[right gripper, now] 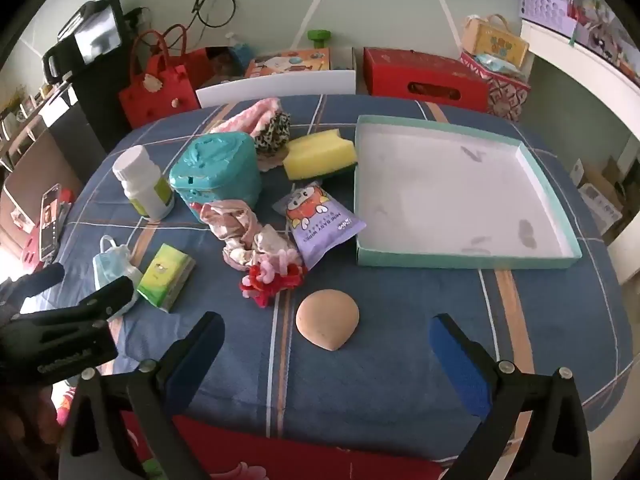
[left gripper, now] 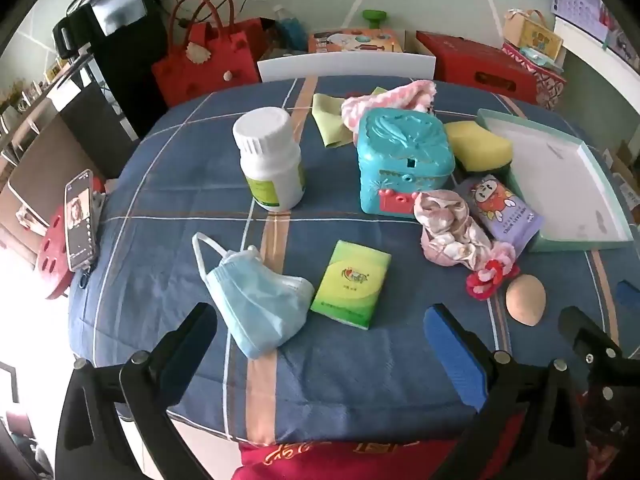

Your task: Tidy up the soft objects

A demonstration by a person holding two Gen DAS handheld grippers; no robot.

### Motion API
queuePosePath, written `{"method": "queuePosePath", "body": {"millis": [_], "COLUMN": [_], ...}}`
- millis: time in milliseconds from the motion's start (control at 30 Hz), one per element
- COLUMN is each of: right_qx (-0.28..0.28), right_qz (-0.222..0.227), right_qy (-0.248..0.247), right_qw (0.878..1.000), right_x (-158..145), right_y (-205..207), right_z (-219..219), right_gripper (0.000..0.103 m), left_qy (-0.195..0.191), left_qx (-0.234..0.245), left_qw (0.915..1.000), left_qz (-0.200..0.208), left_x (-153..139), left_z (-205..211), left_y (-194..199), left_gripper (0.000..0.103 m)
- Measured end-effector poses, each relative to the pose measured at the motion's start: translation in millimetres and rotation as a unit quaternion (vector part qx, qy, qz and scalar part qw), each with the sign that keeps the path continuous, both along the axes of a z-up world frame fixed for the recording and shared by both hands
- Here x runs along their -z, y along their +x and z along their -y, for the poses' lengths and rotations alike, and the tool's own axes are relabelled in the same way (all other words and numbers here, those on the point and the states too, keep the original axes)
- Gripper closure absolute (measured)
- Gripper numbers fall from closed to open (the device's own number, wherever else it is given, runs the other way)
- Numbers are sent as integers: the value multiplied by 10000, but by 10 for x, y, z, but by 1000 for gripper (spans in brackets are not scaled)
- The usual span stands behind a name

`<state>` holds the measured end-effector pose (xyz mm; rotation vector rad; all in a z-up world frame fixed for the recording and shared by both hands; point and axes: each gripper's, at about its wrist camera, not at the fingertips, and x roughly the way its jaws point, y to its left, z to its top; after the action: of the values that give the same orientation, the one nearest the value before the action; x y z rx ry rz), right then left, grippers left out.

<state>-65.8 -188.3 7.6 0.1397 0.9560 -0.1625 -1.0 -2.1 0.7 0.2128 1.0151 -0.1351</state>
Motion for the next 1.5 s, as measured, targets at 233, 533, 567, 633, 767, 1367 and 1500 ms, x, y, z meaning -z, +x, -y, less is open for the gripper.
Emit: {"method": "queuePosePath", "body": {"millis": [233, 533, 567, 633, 767, 1367, 1500], "right_qx": [101, 203, 210, 227, 236, 221, 219], "right_qz": [-139, -112, -106, -107, -84, -80, -88], "right_qy": [152, 277, 298, 345, 440, 379, 377], "right_qw": [9997, 9993, 9993, 9991, 9987, 9990, 9990], "right_x": [101, 74, 72, 73, 71, 72, 77], "right_y": [-10, -20, -22, -22, -32, -39, -35], "right_z": [75, 116, 123, 138, 155, 135, 131], "right_gripper": [0, 0, 0, 0, 0, 0, 0], "left_qy": [48, -69, -53, -71, -34, -59, -63], "left_qx": [51, -198, -196, -190, -243, -322, -333], "left_qw": [9998, 9996, 9996, 9997, 9995, 9993, 9993], "left_qz": [207, -167, -171, -160, -187, -158, -167], "left_x": [44, 52, 56, 55, 72, 79, 84], "left_z": [86, -33, -28, -37, -46, -83, -88], "left_y": [-323, 8, 11, 3, 9, 2, 4], "left_gripper": [0, 0, 0, 0, 0, 0, 0]}}
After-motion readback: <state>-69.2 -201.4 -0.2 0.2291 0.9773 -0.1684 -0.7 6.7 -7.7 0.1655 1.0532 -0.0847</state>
